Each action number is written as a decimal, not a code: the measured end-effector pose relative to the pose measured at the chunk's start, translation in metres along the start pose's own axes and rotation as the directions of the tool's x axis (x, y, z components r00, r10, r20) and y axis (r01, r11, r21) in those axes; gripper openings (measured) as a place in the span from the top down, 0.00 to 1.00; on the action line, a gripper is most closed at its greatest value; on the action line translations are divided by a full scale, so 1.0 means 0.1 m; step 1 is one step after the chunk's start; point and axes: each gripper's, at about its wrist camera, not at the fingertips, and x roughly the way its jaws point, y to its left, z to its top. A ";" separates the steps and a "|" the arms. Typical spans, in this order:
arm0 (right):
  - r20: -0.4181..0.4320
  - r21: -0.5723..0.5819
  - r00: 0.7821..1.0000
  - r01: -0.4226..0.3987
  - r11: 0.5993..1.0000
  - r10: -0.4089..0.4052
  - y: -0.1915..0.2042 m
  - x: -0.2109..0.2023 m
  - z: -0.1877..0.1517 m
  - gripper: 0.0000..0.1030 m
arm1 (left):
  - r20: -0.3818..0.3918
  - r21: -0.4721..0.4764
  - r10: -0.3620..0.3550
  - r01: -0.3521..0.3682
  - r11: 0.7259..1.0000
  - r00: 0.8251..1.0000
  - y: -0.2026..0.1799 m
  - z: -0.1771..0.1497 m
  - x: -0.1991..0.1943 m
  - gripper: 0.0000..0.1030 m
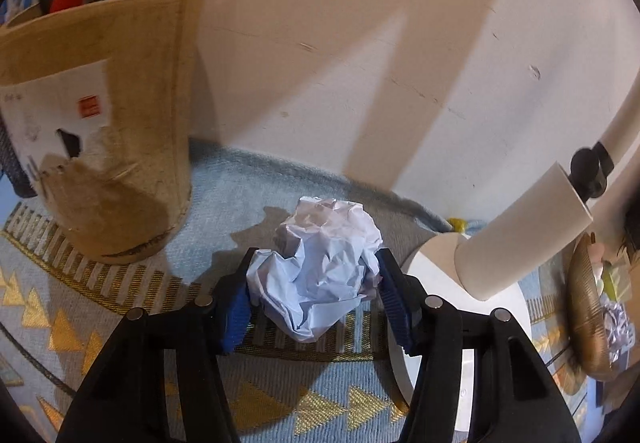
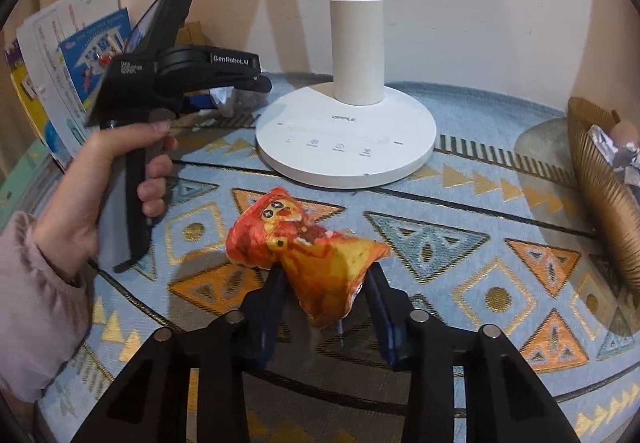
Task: Organize objects
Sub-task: 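Move the right tool to the orange snack bag while the left tool reaches a paper ball, then grasp the orange snack bag with the right tool while the left tool grasps the paper ball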
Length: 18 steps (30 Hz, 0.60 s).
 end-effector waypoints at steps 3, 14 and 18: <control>0.032 0.017 0.997 -0.067 0.998 0.066 -0.01 -0.06 -0.04 0.67 | 0.004 -0.012 -0.003 0.003 1.000 1.000 0.04 -0.04 -0.03 0.48; 0.130 0.084 0.989 -0.077 0.993 0.066 -0.09 -0.17 -0.03 0.67 | 0.095 0.114 0.019 -0.030 0.993 0.995 -0.15 -0.23 -0.32 0.48; 0.186 0.142 0.981 -0.086 0.986 0.059 -0.18 -0.25 -0.04 0.67 | 0.133 0.145 0.014 -0.034 0.989 0.991 -0.19 -0.31 -0.44 0.48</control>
